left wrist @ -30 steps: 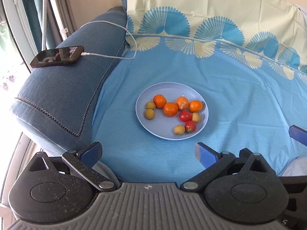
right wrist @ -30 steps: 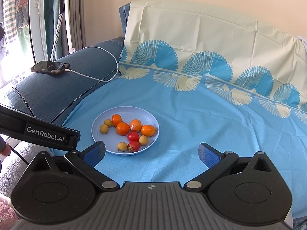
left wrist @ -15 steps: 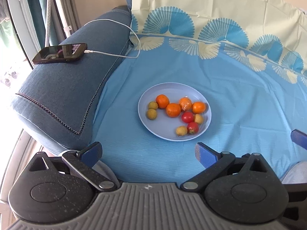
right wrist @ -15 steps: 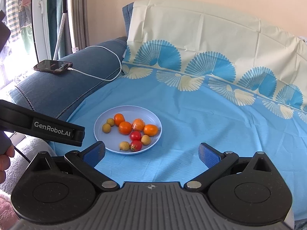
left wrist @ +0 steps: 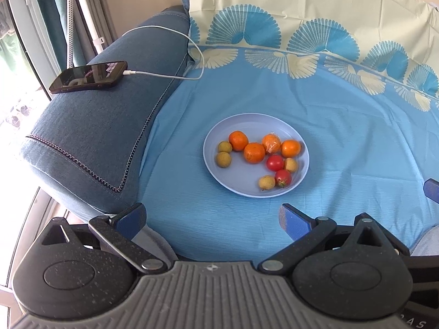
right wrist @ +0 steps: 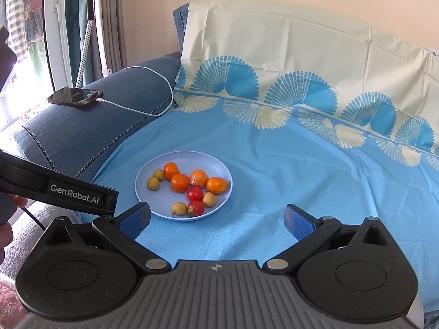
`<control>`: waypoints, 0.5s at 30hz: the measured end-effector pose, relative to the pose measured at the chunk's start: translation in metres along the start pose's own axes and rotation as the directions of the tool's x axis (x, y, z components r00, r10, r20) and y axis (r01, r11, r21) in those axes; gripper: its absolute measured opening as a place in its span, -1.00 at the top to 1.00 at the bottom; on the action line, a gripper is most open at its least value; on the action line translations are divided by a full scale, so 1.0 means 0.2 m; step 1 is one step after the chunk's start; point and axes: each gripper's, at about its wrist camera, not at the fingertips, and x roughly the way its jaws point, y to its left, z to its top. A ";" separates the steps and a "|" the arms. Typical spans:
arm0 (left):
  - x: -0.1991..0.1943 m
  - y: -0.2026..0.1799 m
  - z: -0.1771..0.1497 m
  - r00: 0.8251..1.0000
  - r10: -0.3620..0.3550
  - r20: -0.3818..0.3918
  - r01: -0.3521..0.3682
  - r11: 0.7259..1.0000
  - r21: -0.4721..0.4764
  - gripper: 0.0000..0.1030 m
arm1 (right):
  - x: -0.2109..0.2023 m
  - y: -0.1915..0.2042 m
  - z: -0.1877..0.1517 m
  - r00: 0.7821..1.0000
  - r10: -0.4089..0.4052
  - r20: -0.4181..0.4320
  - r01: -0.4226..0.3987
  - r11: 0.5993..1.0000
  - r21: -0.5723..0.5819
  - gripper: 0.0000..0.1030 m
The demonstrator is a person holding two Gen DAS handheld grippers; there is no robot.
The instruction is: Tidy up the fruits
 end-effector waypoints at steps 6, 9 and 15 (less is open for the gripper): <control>0.00 -0.01 0.00 1.000 0.010 -0.006 -0.010 1.000 0.001 -0.99 | 0.01 -0.01 0.00 1.000 0.002 -0.017 -0.002 1.000 0.009 -0.99; 0.01 -0.01 0.00 1.000 0.018 -0.007 -0.018 1.000 0.000 -0.99 | 0.01 -0.01 0.00 1.000 0.001 -0.026 -0.001 1.000 0.013 -0.99; 0.02 0.00 0.00 1.000 0.025 -0.011 -0.025 1.000 0.000 -0.99 | 0.02 -0.02 -0.01 0.999 -0.013 -0.034 0.014 1.000 0.024 -0.99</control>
